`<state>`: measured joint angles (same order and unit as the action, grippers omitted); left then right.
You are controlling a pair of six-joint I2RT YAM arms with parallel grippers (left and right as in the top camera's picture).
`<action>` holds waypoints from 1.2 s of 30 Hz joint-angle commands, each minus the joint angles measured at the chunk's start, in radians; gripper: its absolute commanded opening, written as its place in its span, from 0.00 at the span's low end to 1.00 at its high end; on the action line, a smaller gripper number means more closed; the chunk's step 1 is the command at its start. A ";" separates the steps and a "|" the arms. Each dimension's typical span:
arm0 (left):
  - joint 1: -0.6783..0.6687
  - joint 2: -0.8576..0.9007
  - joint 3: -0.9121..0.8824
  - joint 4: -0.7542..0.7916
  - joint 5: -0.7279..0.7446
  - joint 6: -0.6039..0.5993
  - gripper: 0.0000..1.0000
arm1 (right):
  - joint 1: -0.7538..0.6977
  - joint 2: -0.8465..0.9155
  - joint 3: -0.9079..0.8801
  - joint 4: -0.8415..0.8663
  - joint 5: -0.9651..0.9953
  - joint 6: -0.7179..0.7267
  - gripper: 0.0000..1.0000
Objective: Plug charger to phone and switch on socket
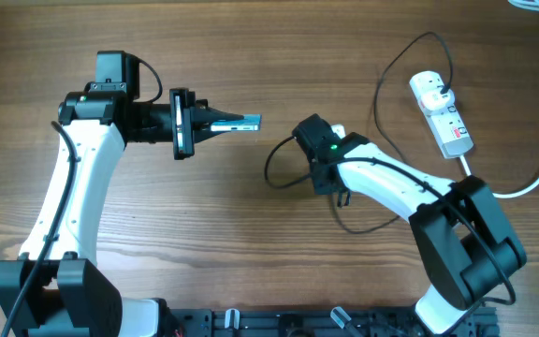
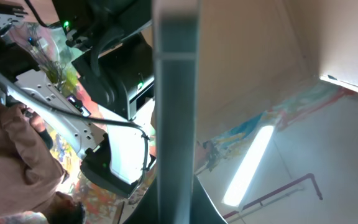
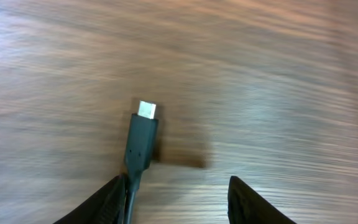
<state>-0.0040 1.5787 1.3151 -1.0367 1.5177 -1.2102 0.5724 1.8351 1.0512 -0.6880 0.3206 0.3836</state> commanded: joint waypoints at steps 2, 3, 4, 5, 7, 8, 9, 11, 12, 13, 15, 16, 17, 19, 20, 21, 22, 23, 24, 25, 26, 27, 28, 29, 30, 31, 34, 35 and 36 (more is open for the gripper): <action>-0.001 -0.026 0.005 0.000 0.044 -0.010 0.04 | -0.077 0.039 -0.038 -0.012 -0.062 0.035 0.51; -0.001 -0.026 0.005 0.000 0.041 -0.010 0.04 | -0.086 0.039 -0.038 -0.009 -0.113 0.035 0.51; -0.001 -0.026 0.005 0.000 0.037 -0.010 0.04 | -0.092 0.039 -0.038 0.000 -0.153 0.035 0.53; -0.001 -0.026 0.005 0.000 0.037 -0.010 0.04 | -0.093 0.039 -0.038 0.020 -0.202 0.036 0.68; -0.001 -0.026 0.005 0.000 0.037 -0.010 0.04 | -0.095 0.040 -0.039 0.030 -0.218 0.037 0.70; -0.001 -0.026 0.005 0.000 0.037 -0.010 0.04 | -0.095 0.040 -0.040 0.034 -0.214 0.039 0.58; -0.001 -0.026 0.005 0.000 0.037 -0.010 0.04 | -0.095 0.040 -0.046 0.047 -0.214 0.039 0.51; -0.001 -0.026 0.005 0.000 0.037 -0.010 0.04 | -0.095 0.040 -0.077 0.078 -0.214 0.056 0.43; -0.001 -0.026 0.005 0.000 0.037 -0.010 0.04 | -0.095 0.040 -0.092 0.089 -0.210 0.077 0.43; -0.001 -0.026 0.005 0.000 0.037 -0.010 0.04 | -0.099 0.040 -0.120 0.121 -0.210 0.095 0.42; -0.001 -0.026 0.005 0.000 0.037 -0.010 0.04 | -0.117 0.040 -0.140 0.157 -0.209 0.095 0.38; -0.001 -0.026 0.005 0.000 0.037 -0.010 0.04 | -0.130 0.040 -0.142 0.160 -0.210 0.096 0.37; -0.001 -0.026 0.005 0.000 0.037 -0.010 0.04 | -0.147 0.040 -0.142 0.164 -0.210 0.098 0.35; -0.001 -0.026 0.005 0.000 0.037 -0.010 0.04 | -0.179 0.040 -0.144 0.166 -0.215 0.098 0.31; -0.001 -0.026 0.005 0.000 0.037 -0.010 0.04 | -0.187 0.040 -0.144 0.164 -0.219 0.098 0.31; -0.001 -0.026 0.005 0.000 0.037 -0.010 0.04 | -0.193 0.040 -0.144 0.166 -0.244 0.093 0.30; -0.001 -0.026 0.005 0.000 0.037 -0.010 0.04 | -0.193 0.040 -0.144 0.171 -0.276 0.088 0.27; 0.000 -0.026 0.005 0.000 0.037 -0.010 0.04 | -0.193 0.040 -0.144 0.171 -0.307 0.088 0.24; 0.000 -0.026 0.005 0.000 0.037 -0.010 0.04 | -0.193 0.040 -0.144 0.167 -0.315 0.087 0.23; -0.001 -0.026 0.005 0.000 0.037 -0.010 0.04 | -0.193 0.040 -0.144 0.157 -0.315 0.087 0.23; 0.000 -0.026 0.005 0.000 0.037 -0.011 0.04 | -0.193 0.040 -0.144 0.143 -0.315 0.088 0.23; 0.000 -0.026 0.005 0.000 0.037 -0.011 0.04 | -0.193 0.040 -0.144 0.135 -0.316 0.088 0.23; 0.000 -0.026 0.005 0.000 0.037 -0.011 0.04 | -0.193 0.040 -0.144 0.131 -0.318 0.087 0.22; 0.000 -0.026 0.005 0.000 0.037 -0.011 0.04 | -0.193 0.040 -0.144 0.129 -0.324 0.088 0.19; 0.000 -0.026 0.005 0.000 0.037 -0.011 0.04 | -0.193 0.040 -0.144 0.129 -0.332 0.088 0.17; 0.000 -0.026 0.005 0.000 0.037 -0.011 0.04 | -0.193 0.040 -0.144 0.126 -0.346 0.088 0.16; 0.000 -0.026 0.005 0.000 0.037 -0.010 0.04 | -0.193 0.040 -0.157 0.123 -0.367 0.088 0.20; 0.000 -0.026 0.005 0.000 0.037 -0.010 0.04 | -0.193 0.040 -0.173 0.130 -0.375 0.089 0.20; 0.000 -0.026 0.005 0.000 0.037 -0.010 0.04 | -0.193 0.040 -0.182 0.136 -0.375 0.090 0.20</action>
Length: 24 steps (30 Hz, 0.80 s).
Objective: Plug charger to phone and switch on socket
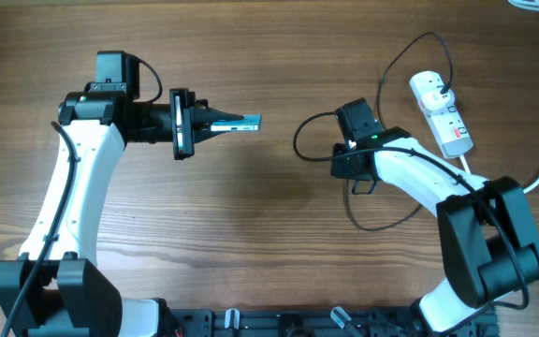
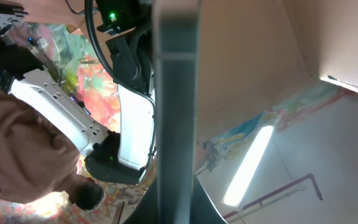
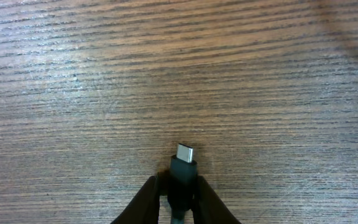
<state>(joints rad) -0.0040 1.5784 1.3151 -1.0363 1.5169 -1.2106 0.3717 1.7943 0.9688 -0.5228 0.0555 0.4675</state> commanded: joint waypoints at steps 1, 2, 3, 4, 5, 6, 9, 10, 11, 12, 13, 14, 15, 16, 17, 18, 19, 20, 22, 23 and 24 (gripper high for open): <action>0.000 -0.026 0.005 0.000 0.038 -0.010 0.04 | 0.007 0.080 -0.105 -0.018 -0.111 0.006 0.20; 0.000 -0.026 0.005 0.000 0.038 -0.010 0.04 | 0.007 0.080 -0.105 -0.016 -0.118 -0.001 0.18; 0.000 -0.026 0.005 0.000 0.038 -0.010 0.04 | 0.007 0.080 -0.105 -0.013 -0.118 -0.006 0.11; 0.000 -0.026 0.005 0.000 0.038 -0.010 0.04 | 0.007 0.080 -0.105 -0.003 -0.117 -0.024 0.07; 0.000 -0.026 0.005 0.000 0.038 -0.010 0.04 | 0.007 0.080 -0.105 0.003 -0.117 -0.024 0.04; 0.000 -0.026 0.005 0.000 0.038 -0.010 0.04 | 0.007 0.080 -0.105 0.003 -0.117 -0.024 0.04; 0.000 -0.026 0.005 -0.001 0.038 -0.010 0.04 | 0.008 0.080 -0.105 0.013 -0.117 -0.049 0.04; 0.000 -0.026 0.005 -0.001 0.038 -0.010 0.04 | 0.008 0.080 -0.105 0.012 -0.117 -0.049 0.04; 0.000 -0.026 0.005 -0.001 0.038 -0.010 0.04 | 0.008 0.080 -0.105 0.012 -0.117 -0.049 0.04; 0.000 -0.026 0.005 -0.001 0.038 -0.010 0.04 | 0.008 0.080 -0.105 0.013 -0.117 -0.049 0.04; 0.000 -0.026 0.005 -0.001 0.038 -0.010 0.04 | 0.008 0.080 -0.105 0.013 -0.117 -0.049 0.04; 0.000 -0.026 0.005 -0.001 0.038 -0.010 0.04 | 0.008 0.080 -0.105 0.013 -0.117 -0.049 0.04; 0.000 -0.026 0.005 -0.001 0.038 -0.010 0.04 | 0.008 0.080 -0.105 0.013 -0.117 -0.049 0.04; 0.000 -0.026 0.005 -0.001 0.038 -0.010 0.04 | 0.007 0.080 -0.105 0.013 -0.117 -0.049 0.04; 0.000 -0.026 0.005 -0.001 0.038 -0.010 0.04 | 0.007 0.080 -0.105 0.013 -0.117 -0.049 0.04; 0.000 -0.026 0.005 -0.001 0.038 -0.010 0.04 | 0.007 0.080 -0.105 0.013 -0.117 -0.049 0.04; 0.000 -0.026 0.005 -0.001 0.039 -0.010 0.04 | 0.007 0.080 -0.105 0.013 -0.117 -0.050 0.04; 0.000 -0.026 0.005 -0.001 0.039 -0.010 0.04 | 0.007 0.080 -0.105 0.013 -0.117 -0.050 0.04; 0.000 -0.026 0.005 -0.001 0.039 -0.010 0.04 | 0.007 0.079 -0.105 0.015 -0.118 -0.068 0.04; 0.000 -0.026 0.005 -0.001 0.039 -0.010 0.04 | 0.007 0.079 -0.104 0.016 -0.118 -0.076 0.04; 0.000 -0.026 0.005 -0.001 0.039 -0.010 0.04 | 0.007 0.079 -0.104 0.016 -0.118 -0.076 0.04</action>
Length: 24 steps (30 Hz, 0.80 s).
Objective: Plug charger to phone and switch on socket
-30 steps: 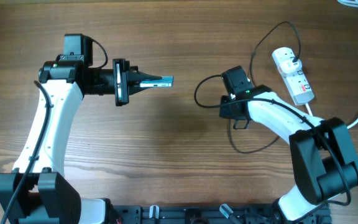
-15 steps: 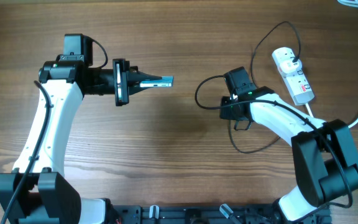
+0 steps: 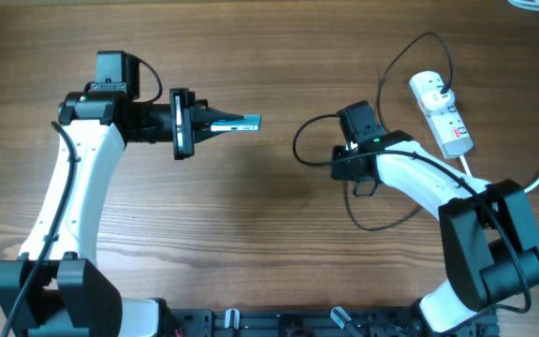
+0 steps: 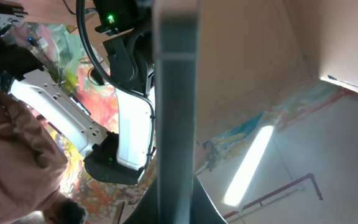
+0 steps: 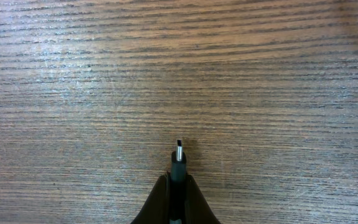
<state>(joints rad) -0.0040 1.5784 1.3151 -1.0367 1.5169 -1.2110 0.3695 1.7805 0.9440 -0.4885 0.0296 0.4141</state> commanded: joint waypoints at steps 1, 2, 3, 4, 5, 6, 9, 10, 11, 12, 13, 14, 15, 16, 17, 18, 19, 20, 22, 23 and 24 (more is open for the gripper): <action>0.000 -0.026 0.005 -0.001 0.039 -0.010 0.04 | 0.010 0.093 -0.079 -0.019 -0.092 -0.022 0.04; 0.000 -0.026 0.005 -0.001 0.038 -0.010 0.04 | 0.010 0.093 -0.079 -0.019 -0.092 -0.022 0.05; 0.000 -0.026 0.005 0.000 0.038 -0.010 0.04 | 0.010 0.093 -0.079 -0.019 -0.092 -0.022 0.04; 0.000 -0.026 0.005 0.000 0.038 -0.010 0.04 | 0.010 0.093 -0.079 -0.019 -0.092 -0.022 0.04; -0.001 -0.026 0.005 0.000 0.039 -0.010 0.04 | 0.010 0.093 -0.079 -0.019 -0.092 -0.022 0.04; -0.001 -0.026 0.005 -0.001 0.039 -0.010 0.04 | 0.010 0.093 -0.079 -0.019 -0.092 -0.022 0.04; -0.001 -0.026 0.005 0.000 0.039 -0.026 0.04 | 0.010 0.093 -0.079 -0.020 -0.092 -0.022 0.04; -0.001 -0.026 0.005 0.000 0.039 -0.029 0.04 | 0.010 0.093 -0.079 -0.020 -0.092 -0.021 0.04; -0.001 -0.026 0.005 0.000 0.039 -0.028 0.04 | 0.010 0.093 -0.079 -0.020 -0.092 -0.021 0.04; -0.001 -0.026 0.005 0.000 0.039 -0.028 0.04 | 0.010 0.093 -0.079 -0.020 -0.092 -0.021 0.04; -0.001 -0.027 0.005 0.000 0.039 -0.028 0.04 | 0.010 0.093 -0.079 -0.020 -0.092 -0.021 0.04; -0.001 -0.027 0.005 0.000 0.049 -0.028 0.04 | 0.010 0.093 -0.079 -0.020 -0.092 -0.021 0.04; -0.001 -0.028 0.005 0.000 0.050 -0.028 0.04 | 0.010 0.093 -0.079 -0.020 -0.092 -0.022 0.04; -0.001 -0.028 0.005 0.000 0.050 -0.028 0.04 | 0.010 0.093 -0.079 -0.020 -0.092 -0.021 0.04; -0.001 -0.028 0.005 0.000 0.050 -0.028 0.04 | 0.010 0.093 -0.079 -0.020 -0.092 -0.021 0.04; -0.001 -0.028 0.005 0.000 0.050 -0.028 0.04 | 0.010 0.093 -0.079 -0.020 -0.092 -0.021 0.04; -0.001 -0.028 0.005 0.000 0.050 -0.029 0.04 | 0.010 0.093 -0.079 -0.020 -0.092 -0.021 0.04; -0.001 -0.028 0.005 0.000 0.050 -0.029 0.04 | 0.010 0.093 -0.079 -0.020 -0.092 -0.021 0.04; -0.001 -0.028 0.005 0.000 0.050 -0.029 0.04 | 0.010 0.093 -0.079 -0.019 -0.092 -0.022 0.04; -0.001 -0.028 0.005 0.000 0.050 -0.029 0.04 | 0.010 0.093 -0.079 -0.017 -0.092 -0.022 0.04; -0.001 -0.028 0.005 0.000 0.050 -0.029 0.04 | 0.010 0.093 -0.079 -0.016 -0.092 -0.021 0.09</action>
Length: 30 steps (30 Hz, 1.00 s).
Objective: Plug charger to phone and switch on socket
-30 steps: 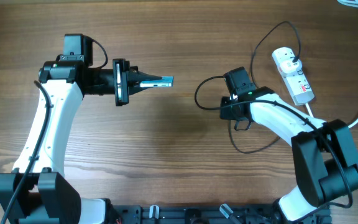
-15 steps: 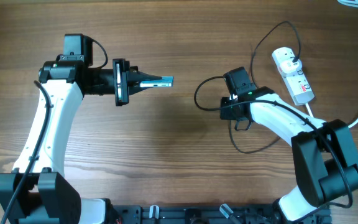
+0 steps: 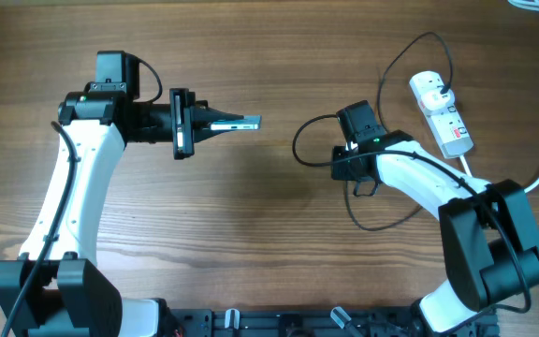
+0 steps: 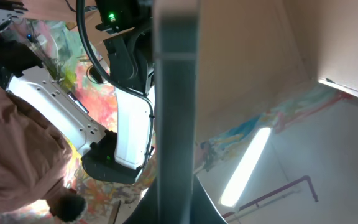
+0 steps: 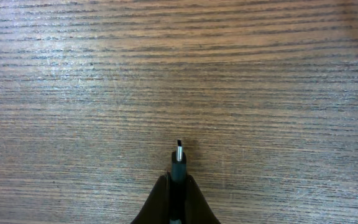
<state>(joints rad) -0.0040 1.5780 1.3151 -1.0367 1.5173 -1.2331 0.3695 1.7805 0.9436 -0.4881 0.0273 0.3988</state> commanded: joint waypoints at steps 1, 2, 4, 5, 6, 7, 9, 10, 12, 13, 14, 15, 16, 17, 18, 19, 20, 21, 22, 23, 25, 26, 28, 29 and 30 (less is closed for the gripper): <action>-0.001 -0.028 0.005 0.000 0.049 -0.007 0.04 | 0.010 0.093 -0.079 -0.018 -0.090 -0.006 0.19; -0.001 -0.028 0.005 0.000 0.049 -0.007 0.04 | 0.010 0.093 -0.079 -0.022 -0.090 -0.006 0.25; -0.001 -0.028 0.005 0.000 0.049 -0.010 0.04 | 0.010 0.093 -0.082 -0.029 -0.090 -0.003 0.33; 0.000 -0.028 0.005 0.000 0.049 -0.010 0.04 | 0.010 0.094 -0.082 -0.030 -0.090 -0.003 0.34; -0.001 -0.028 0.005 0.000 0.049 -0.010 0.04 | 0.010 0.094 -0.082 -0.029 -0.090 -0.003 0.33; -0.001 -0.028 0.005 0.000 0.049 -0.010 0.04 | 0.010 0.094 -0.082 -0.032 -0.090 -0.002 0.27; 0.000 -0.028 0.005 0.000 0.049 -0.010 0.04 | 0.010 0.094 -0.085 -0.047 -0.100 0.004 0.22; 0.000 -0.028 0.005 0.000 0.049 -0.010 0.04 | 0.010 0.094 -0.096 -0.047 -0.105 0.005 0.22; 0.000 -0.028 0.005 0.000 0.049 -0.010 0.04 | 0.010 0.094 -0.131 -0.025 -0.108 0.023 0.22; -0.001 -0.028 0.005 0.000 0.049 -0.010 0.04 | 0.010 0.094 -0.147 -0.001 -0.108 0.020 0.18; 0.000 -0.028 0.005 0.000 0.049 -0.011 0.04 | 0.010 0.094 -0.151 0.017 -0.108 0.012 0.14; 0.000 -0.028 0.005 0.000 0.049 -0.016 0.04 | 0.010 0.094 -0.151 0.018 -0.107 -0.012 0.04; 0.000 -0.028 0.005 0.000 0.049 -0.018 0.04 | 0.010 0.094 -0.151 0.007 -0.106 -0.035 0.04; -0.001 -0.028 0.005 0.000 0.049 -0.018 0.04 | 0.010 0.094 -0.150 0.000 -0.087 -0.036 0.06; 0.000 -0.028 0.005 0.000 0.049 -0.018 0.04 | 0.010 0.094 -0.143 -0.016 -0.063 -0.037 0.12; 0.000 -0.028 0.005 0.000 0.049 -0.022 0.04 | 0.010 0.094 -0.140 -0.033 -0.048 -0.042 0.18; 0.000 -0.028 0.005 0.000 0.049 -0.022 0.04 | 0.010 0.094 -0.140 -0.042 -0.052 -0.059 0.22; 0.000 -0.028 0.005 0.000 0.049 -0.022 0.04 | 0.010 0.094 -0.140 -0.053 -0.051 -0.061 0.25; 0.000 -0.028 0.005 0.000 0.049 -0.021 0.04 | 0.010 0.094 -0.140 -0.056 -0.051 -0.062 0.25; 0.000 -0.028 0.005 0.000 0.049 -0.021 0.04 | 0.010 0.094 -0.140 -0.059 -0.051 -0.062 0.25; 0.000 -0.028 0.005 0.000 0.049 -0.022 0.04 | 0.010 0.094 -0.140 -0.074 -0.052 -0.058 0.29; 0.000 -0.028 0.005 0.000 0.048 -0.026 0.04 | 0.010 0.094 -0.140 -0.082 -0.053 -0.058 0.27; 0.000 -0.028 0.005 0.000 0.045 -0.032 0.04 | 0.012 0.094 -0.140 -0.087 -0.057 -0.059 0.17; 0.000 -0.028 0.005 0.000 0.045 -0.032 0.04 | 0.014 0.094 -0.140 -0.082 -0.059 -0.060 0.13; 0.000 -0.028 0.005 0.000 0.045 -0.032 0.04 | 0.015 0.094 -0.140 -0.080 -0.059 -0.061 0.08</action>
<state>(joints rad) -0.0040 1.5780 1.3151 -1.0367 1.5173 -1.2484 0.3771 1.7596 0.9123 -0.5041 -0.0177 0.3359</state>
